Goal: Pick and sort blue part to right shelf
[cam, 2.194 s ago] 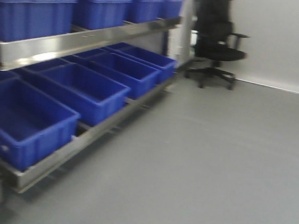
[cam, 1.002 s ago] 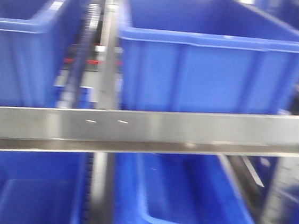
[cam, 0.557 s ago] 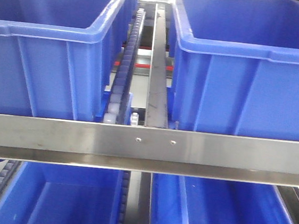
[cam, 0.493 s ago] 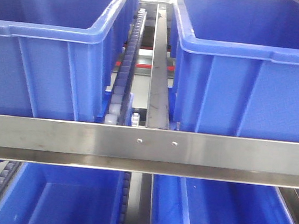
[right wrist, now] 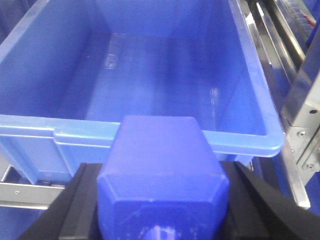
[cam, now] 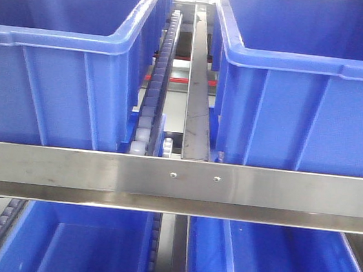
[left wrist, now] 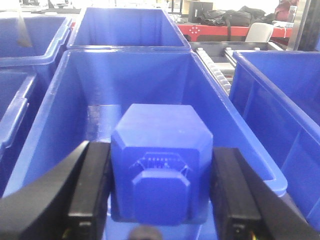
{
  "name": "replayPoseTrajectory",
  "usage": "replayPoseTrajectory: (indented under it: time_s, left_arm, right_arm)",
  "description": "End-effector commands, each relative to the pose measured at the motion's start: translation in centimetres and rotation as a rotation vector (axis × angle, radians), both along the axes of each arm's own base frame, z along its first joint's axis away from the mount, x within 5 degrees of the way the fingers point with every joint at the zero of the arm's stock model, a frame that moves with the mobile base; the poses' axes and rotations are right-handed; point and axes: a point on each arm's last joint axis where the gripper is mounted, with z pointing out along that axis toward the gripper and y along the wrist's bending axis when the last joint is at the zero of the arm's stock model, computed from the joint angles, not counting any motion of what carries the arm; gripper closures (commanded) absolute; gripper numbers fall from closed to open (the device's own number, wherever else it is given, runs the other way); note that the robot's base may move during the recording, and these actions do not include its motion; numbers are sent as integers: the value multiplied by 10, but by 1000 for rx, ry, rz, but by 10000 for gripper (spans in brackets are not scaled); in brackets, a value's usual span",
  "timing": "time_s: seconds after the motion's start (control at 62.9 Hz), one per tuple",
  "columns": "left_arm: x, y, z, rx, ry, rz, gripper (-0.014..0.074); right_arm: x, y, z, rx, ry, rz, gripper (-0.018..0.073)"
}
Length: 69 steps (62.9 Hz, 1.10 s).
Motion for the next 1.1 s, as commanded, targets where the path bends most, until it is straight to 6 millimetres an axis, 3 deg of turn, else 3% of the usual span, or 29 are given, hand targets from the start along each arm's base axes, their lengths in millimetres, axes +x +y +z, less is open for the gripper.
replayPoseTrajectory:
  time_s: [0.0, 1.081]
  left_arm:
    - [-1, 1, 18, -26, -115, 8, 296]
    - [-1, 1, 18, -26, -115, 8, 296]
  right_arm:
    - [1, -1, 19, -14, -125, -10, 261]
    - [1, -1, 19, -14, -125, -10, 261]
